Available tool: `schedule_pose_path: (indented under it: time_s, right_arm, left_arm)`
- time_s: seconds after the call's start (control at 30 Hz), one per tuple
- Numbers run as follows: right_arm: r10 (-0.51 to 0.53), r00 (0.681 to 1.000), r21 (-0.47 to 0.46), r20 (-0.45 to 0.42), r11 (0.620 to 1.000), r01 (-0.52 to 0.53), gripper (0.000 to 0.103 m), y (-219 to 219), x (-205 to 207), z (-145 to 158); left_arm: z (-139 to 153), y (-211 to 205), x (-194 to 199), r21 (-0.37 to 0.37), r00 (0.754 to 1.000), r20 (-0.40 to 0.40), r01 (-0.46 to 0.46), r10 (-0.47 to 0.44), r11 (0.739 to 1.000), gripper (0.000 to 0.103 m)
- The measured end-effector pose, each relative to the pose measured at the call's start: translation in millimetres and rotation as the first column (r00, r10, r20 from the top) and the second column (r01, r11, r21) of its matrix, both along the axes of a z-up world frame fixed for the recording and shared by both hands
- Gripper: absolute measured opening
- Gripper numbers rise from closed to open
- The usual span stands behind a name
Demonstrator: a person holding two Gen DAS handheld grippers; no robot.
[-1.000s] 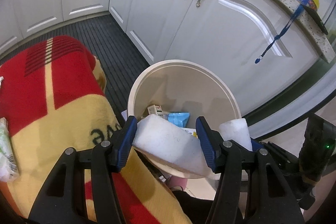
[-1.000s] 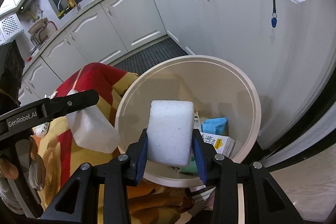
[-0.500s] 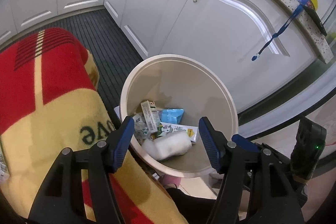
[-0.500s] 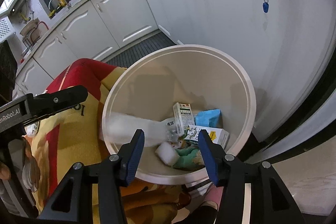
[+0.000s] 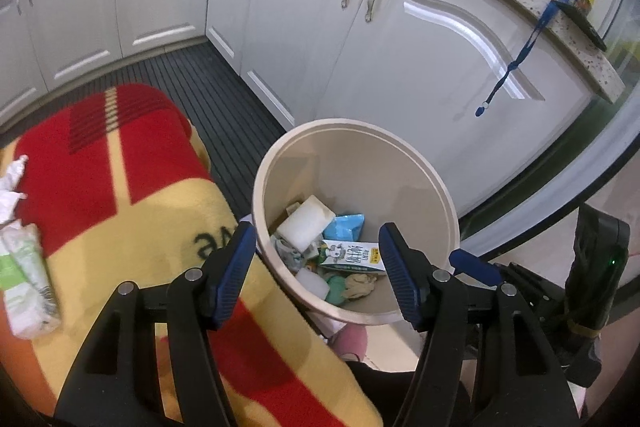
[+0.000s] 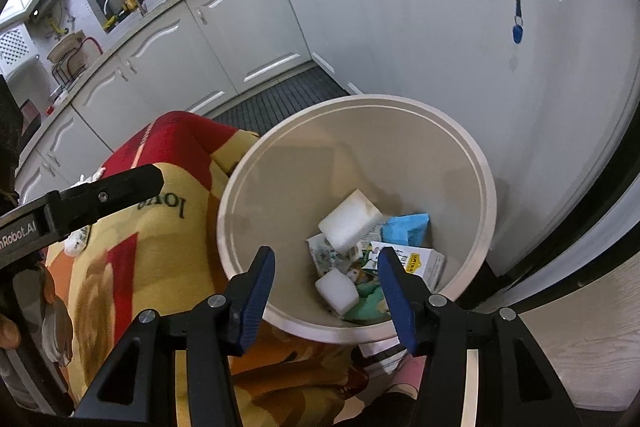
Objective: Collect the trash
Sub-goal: 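Move both open tools back over the table toward the tissue and bag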
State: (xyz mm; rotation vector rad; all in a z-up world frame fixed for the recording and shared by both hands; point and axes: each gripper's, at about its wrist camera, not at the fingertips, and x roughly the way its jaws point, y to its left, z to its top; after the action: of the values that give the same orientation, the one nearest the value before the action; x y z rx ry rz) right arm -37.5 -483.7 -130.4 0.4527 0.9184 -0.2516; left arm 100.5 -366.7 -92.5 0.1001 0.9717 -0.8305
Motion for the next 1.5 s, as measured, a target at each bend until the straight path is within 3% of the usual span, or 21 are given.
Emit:
schedule_pose_path:
  time_s: [0.3, 0.7, 1.2, 1.43, 1.5]
  right_arm:
    - [0.044, 0.999, -0.013, 0.031, 0.999, -0.044, 0.057, 23.8, 0.8, 18.7]
    - [0.139, 0.987, -0.008, 0.076, 0.990, -0.138, 0.061, 75.7, 18.1, 38.9]
    - [0.299, 0.951, 0.025, 0.081, 0.953, -0.302, 0.066, 156.9, 68.0, 40.7]
    - [0.376, 0.924, 0.037, 0.068, 0.925, -0.379, 0.067, 201.8, 104.1, 36.3]
    - [0.392, 0.918, 0.042, 0.064, 0.918, -0.395, 0.071, 212.1, 115.6, 34.4]
  left_arm:
    - [14.5, 35.0, -7.6, -0.004, 0.999, 0.037, -0.040, 0.040, 0.999, 0.063]
    - [28.5, 124.3, -0.7, -0.003, 0.986, 0.050, -0.157, 0.157, 0.988, 0.063]
    - [21.0, 261.0, 37.1, 0.026, 0.927, 0.045, -0.375, 0.373, 0.927, 0.063]
    - [12.6, 296.6, 51.8, 0.021, 0.903, 0.020, -0.430, 0.430, 0.902, 0.063]
    - [11.9, 303.0, 55.1, 0.017, 0.899, 0.015, -0.438, 0.438, 0.899, 0.063]
